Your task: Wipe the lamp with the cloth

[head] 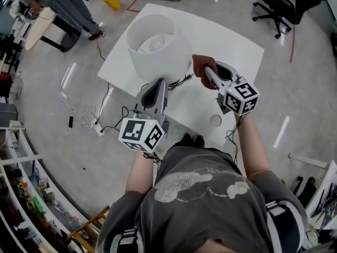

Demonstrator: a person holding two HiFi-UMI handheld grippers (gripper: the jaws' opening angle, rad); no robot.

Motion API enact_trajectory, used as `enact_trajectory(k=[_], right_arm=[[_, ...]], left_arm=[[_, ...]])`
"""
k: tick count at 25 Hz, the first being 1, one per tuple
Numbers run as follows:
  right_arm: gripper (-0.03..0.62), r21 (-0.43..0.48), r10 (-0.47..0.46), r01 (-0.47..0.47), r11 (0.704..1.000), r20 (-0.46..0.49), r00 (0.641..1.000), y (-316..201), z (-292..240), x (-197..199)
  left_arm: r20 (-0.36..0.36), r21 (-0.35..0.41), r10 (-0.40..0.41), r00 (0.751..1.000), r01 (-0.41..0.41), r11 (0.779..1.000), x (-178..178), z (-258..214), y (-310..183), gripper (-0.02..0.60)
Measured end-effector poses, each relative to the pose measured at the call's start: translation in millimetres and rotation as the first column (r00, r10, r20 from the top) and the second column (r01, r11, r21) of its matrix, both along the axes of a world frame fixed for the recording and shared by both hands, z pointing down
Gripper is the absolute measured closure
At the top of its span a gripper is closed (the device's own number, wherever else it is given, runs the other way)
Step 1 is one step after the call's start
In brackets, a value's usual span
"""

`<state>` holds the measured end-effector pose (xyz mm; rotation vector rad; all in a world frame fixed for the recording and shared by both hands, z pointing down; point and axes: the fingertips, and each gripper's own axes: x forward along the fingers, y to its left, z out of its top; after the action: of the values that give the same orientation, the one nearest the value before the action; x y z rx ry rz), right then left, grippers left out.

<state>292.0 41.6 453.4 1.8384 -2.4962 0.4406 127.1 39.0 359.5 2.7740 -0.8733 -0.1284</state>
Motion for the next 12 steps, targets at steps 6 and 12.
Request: enact_trajectory(k=[6,12], right_arm=[[0.508,0.087,0.062,-0.064,0.994,0.021,0.998,0.7,-52.5,3.8],[0.508,0.219,0.03,-0.025,0.975,-0.022,0.999,-20.6,-122.6,-12.4]], left_arm=[[-0.075,0.02,0.008,0.997,-0.007,1.0,-12.9,-29.2,-9.0,0.572],[-0.108,0.07,0.019,0.994,-0.012,0.997,-18.6,-62.0,-24.4,0.572]])
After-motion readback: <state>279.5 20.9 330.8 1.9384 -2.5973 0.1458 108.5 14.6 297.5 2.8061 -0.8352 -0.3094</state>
